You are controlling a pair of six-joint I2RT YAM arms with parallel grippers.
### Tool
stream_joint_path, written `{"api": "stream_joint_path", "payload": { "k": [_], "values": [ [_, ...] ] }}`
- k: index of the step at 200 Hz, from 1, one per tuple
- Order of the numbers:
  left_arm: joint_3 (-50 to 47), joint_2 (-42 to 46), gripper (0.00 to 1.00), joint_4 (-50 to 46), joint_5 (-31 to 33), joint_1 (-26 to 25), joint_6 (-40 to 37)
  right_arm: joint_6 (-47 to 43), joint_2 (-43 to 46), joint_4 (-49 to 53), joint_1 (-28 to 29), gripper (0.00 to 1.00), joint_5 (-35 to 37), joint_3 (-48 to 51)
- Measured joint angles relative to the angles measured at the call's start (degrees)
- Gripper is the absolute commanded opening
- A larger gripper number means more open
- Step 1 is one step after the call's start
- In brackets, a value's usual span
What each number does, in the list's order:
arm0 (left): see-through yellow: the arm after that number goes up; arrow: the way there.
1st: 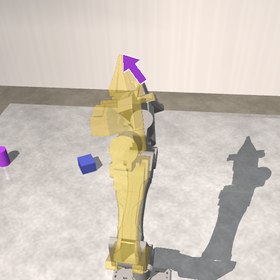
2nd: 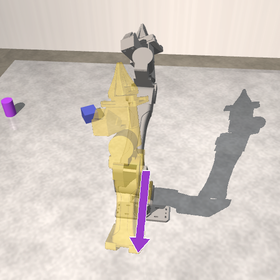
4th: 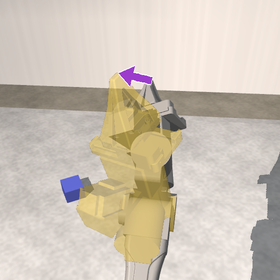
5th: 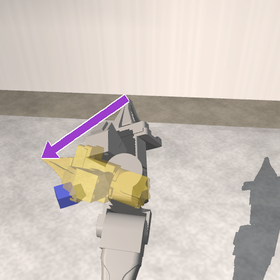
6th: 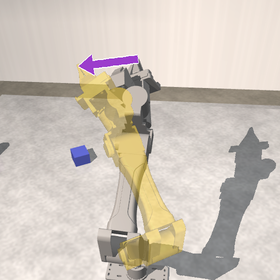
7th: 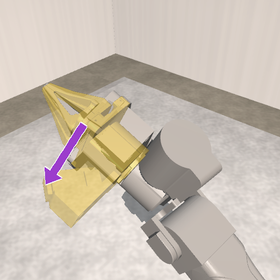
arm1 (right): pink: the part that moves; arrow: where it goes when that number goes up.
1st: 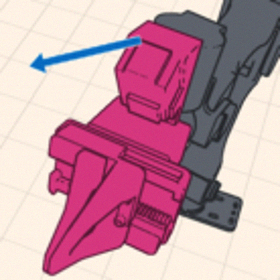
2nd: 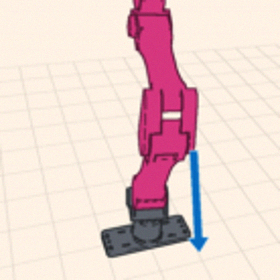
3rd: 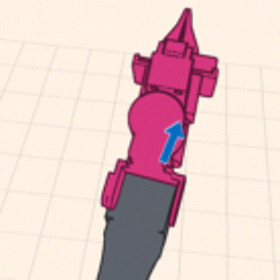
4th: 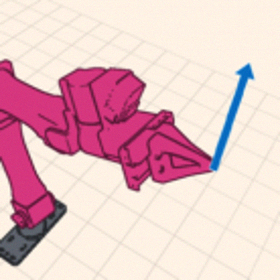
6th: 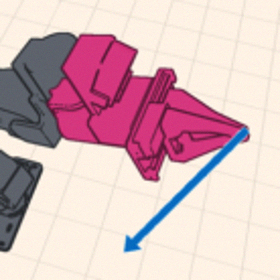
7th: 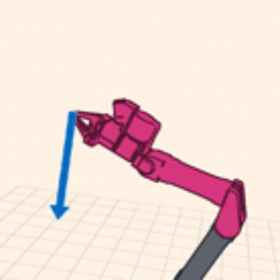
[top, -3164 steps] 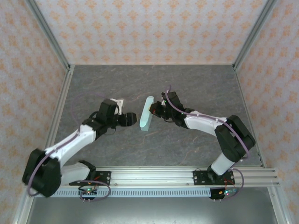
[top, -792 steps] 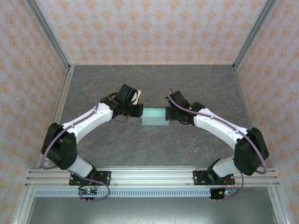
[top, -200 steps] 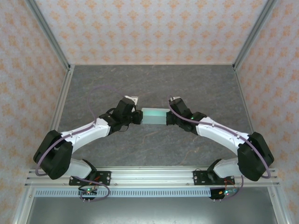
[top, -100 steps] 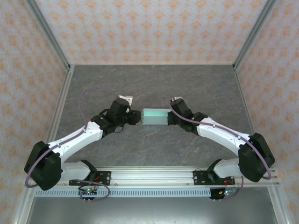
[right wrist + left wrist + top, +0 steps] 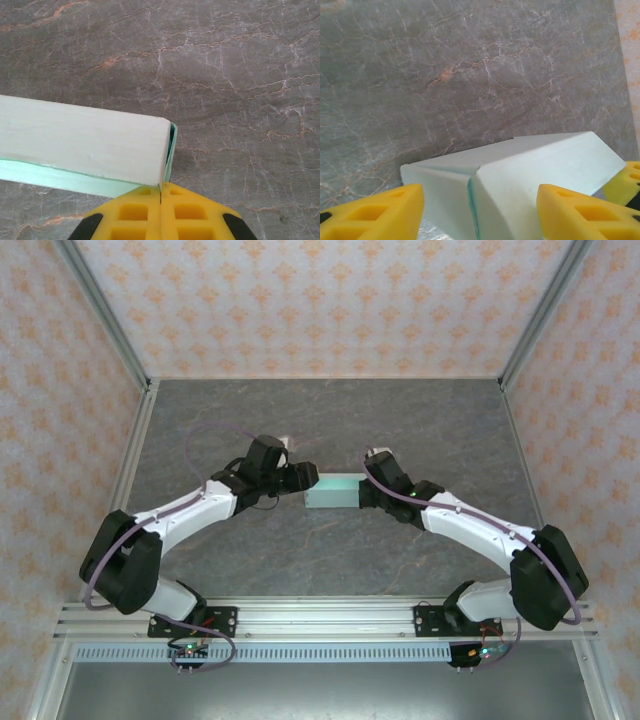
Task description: Fold the paper box
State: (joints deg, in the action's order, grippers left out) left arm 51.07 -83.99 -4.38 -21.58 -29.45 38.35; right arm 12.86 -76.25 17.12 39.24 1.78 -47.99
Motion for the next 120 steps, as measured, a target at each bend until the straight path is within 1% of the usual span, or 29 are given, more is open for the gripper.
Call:
{"api": "stream_joint_path", "payload": {
  "k": [46,105,120],
  "values": [
    [-1.16,-0.94,0.49,4.37,-1.09,0.00,3.85,0.07,0.00,0.04,0.31,0.02,0.42,0.00],
    [-6.32,-0.94,0.39,11.93,-0.46,-0.07,8.39,0.66,0.07,0.33,0.92,0.09,0.87,0.00],
    [-7.41,-0.92,0.37,13.90,-0.13,-0.07,9.25,0.85,0.28,0.70,0.98,0.12,0.85,0.00]
  ]
}}
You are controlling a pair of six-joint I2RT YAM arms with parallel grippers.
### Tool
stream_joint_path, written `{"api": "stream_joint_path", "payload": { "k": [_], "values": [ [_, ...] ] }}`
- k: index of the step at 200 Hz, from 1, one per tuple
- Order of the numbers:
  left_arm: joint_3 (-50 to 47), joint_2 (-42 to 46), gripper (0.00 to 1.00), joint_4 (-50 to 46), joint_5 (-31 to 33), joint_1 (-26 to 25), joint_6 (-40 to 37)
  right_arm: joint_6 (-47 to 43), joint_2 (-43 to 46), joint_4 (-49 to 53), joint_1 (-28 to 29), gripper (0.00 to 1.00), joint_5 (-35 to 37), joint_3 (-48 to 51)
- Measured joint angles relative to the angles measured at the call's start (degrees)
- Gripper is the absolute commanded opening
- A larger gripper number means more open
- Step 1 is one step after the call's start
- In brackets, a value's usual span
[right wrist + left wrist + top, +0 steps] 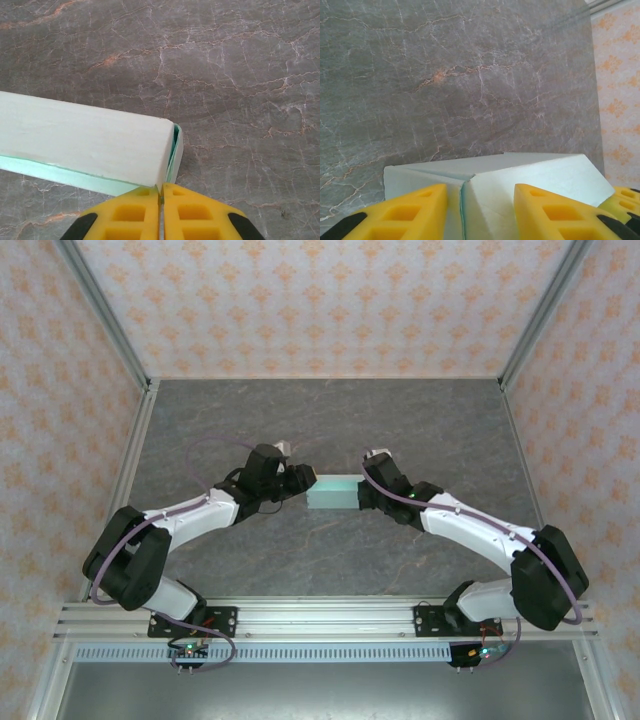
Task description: Fold the paper box
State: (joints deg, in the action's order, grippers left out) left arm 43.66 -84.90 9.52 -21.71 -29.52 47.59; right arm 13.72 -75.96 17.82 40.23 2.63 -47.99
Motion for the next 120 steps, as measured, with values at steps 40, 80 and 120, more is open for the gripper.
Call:
{"api": "stream_joint_path", "payload": {
  "k": [40,80,120],
  "values": [
    [-1.42,0.00,0.33,2.73,1.16,-0.13,0.61,0.22,1.51,2.03,0.13,0.22,-0.22,0.00],
    [-2.54,0.28,0.31,4.42,2.62,-0.81,0.61,-0.13,4.02,4.52,0.13,0.31,-1.64,-0.26],
    [-2.99,0.55,0.31,4.94,3.98,-1.25,0.59,-0.92,5.70,7.21,0.13,0.39,-4.57,-1.51]
  ]
}}
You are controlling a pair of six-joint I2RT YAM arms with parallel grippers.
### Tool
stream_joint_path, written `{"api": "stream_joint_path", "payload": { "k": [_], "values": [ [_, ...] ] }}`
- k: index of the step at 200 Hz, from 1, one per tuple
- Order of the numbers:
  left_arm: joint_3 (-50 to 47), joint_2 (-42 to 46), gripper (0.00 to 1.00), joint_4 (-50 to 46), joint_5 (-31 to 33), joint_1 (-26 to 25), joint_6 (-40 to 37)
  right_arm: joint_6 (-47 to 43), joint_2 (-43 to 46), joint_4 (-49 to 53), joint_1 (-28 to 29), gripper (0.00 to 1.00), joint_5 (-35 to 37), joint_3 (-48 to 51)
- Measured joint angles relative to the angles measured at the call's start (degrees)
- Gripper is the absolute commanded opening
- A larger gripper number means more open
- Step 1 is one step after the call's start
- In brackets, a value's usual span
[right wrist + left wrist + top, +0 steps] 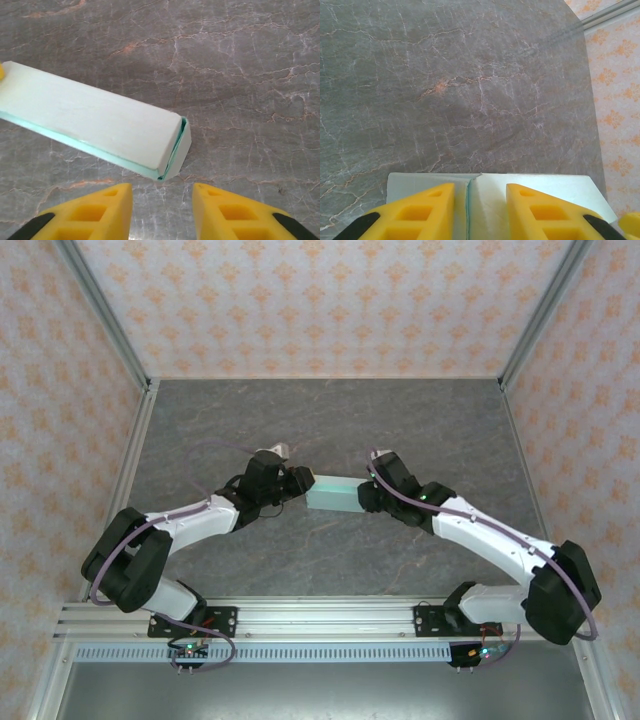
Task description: Fold the paper box
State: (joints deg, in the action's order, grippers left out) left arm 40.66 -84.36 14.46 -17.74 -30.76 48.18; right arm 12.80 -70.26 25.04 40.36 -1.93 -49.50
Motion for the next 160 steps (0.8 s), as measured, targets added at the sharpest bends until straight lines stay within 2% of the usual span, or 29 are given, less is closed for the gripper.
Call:
{"api": "stream_joint_path", "payload": {
  "k": [37,59,108,160],
  "values": [
    [-0.02,0.09,0.30,0.00,0.52,-0.37,0.00,0.55,3.50,1.14,-0.39,0.45,-3.26,-0.46],
    [-0.02,0.09,0.30,0.00,0.68,-0.37,0.00,2.21,3.85,0.13,-4.00,0.45,-8.09,-1.16],
    [-0.02,0.09,0.30,0.00,0.68,-0.37,0.00,6.75,-2.23,-6.10,-14.36,0.46,-19.50,-1.14],
    [-0.02,0.11,0.30,-0.02,0.68,-0.39,0.00,10.43,-6.23,-12.22,-16.52,0.43,-26.73,1.97]
  ]
}}
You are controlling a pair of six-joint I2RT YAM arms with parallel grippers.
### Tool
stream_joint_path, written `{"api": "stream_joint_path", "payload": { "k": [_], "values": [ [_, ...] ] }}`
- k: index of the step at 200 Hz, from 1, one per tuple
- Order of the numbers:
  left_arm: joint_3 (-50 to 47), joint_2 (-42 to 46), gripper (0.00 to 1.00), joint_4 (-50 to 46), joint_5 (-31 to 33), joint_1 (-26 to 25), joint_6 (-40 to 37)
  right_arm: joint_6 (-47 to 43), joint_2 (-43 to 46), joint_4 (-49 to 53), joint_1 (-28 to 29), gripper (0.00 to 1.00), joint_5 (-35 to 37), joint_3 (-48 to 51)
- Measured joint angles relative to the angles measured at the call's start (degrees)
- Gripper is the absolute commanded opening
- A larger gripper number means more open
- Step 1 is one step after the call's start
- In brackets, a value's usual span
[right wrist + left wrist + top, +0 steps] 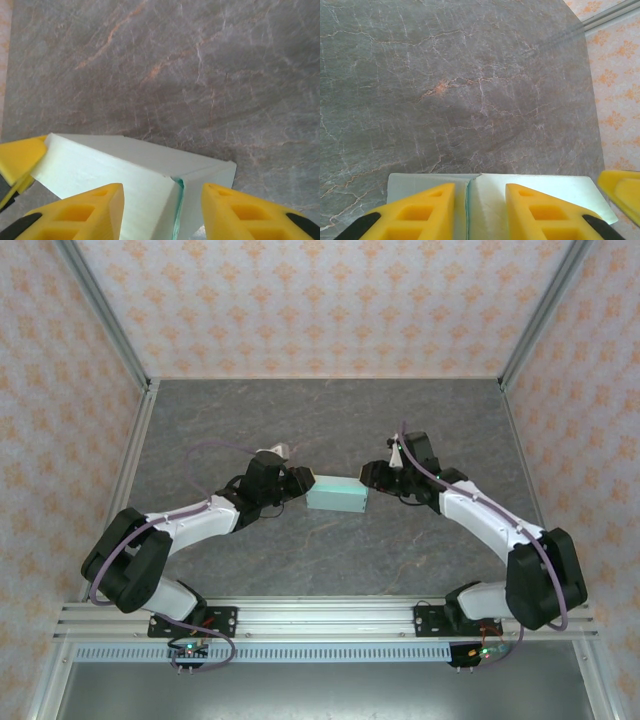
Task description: Fold the paper box
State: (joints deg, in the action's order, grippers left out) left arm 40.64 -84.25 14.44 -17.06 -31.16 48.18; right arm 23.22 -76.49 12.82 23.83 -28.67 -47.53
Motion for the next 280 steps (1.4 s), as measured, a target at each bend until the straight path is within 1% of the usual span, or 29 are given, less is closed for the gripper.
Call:
{"api": "stream_joint_path", "payload": {
  "k": [27,56,90,143,167,189,212,231,256,280],
  "values": [
    [-0.20,0.07,0.29,-0.04,0.02,-0.15,-0.02,1.84,-0.02,-4.09,-0.15,0.38,-1.64,4.13],
    [-1.38,0.22,0.25,1.40,0.11,-0.26,0.00,2.95,0.00,-9.27,-0.48,0.32,-2.84,6.78],
    [-2.64,0.24,0.23,3.67,0.09,-0.26,-0.02,3.82,-0.13,-13.73,-0.87,0.26,-3.32,8.72],
    [-3.76,0.24,0.22,5.77,0.17,-0.24,-0.02,5.27,-1.27,-22.36,-1.44,0.25,-3.32,11.87],
    [-4.59,0.24,0.18,7.04,0.26,-0.24,-0.04,5.90,-1.42,-25.22,-1.51,0.22,-3.28,13.18],
    [-5.99,-0.33,0.15,10.23,0.48,-0.24,0.13,6.78,-1.44,-27.93,-1.55,0.20,-2.97,14.71],
    [-7.37,-1.88,0.14,14.75,0.85,-0.09,1.36,7.91,-2.12,-31.21,-1.64,0.19,-2.75,15.89],
    [-7.32,-2.67,0.13,16.57,1.16,0.20,1.75,8.57,-3.08,-32.96,-1.81,0.18,-2.64,15.78],
    [-6.82,-2.05,0.14,15.72,1.73,0.17,1.66,8.94,-3.08,-32.87,-1.88,0.18,-2.45,15.28],
    [-6.54,0.33,0.17,11.26,1.68,-0.48,1.09,8.66,-1.36,-29.44,-1.73,0.19,-2.43,14.88]
  ]
}}
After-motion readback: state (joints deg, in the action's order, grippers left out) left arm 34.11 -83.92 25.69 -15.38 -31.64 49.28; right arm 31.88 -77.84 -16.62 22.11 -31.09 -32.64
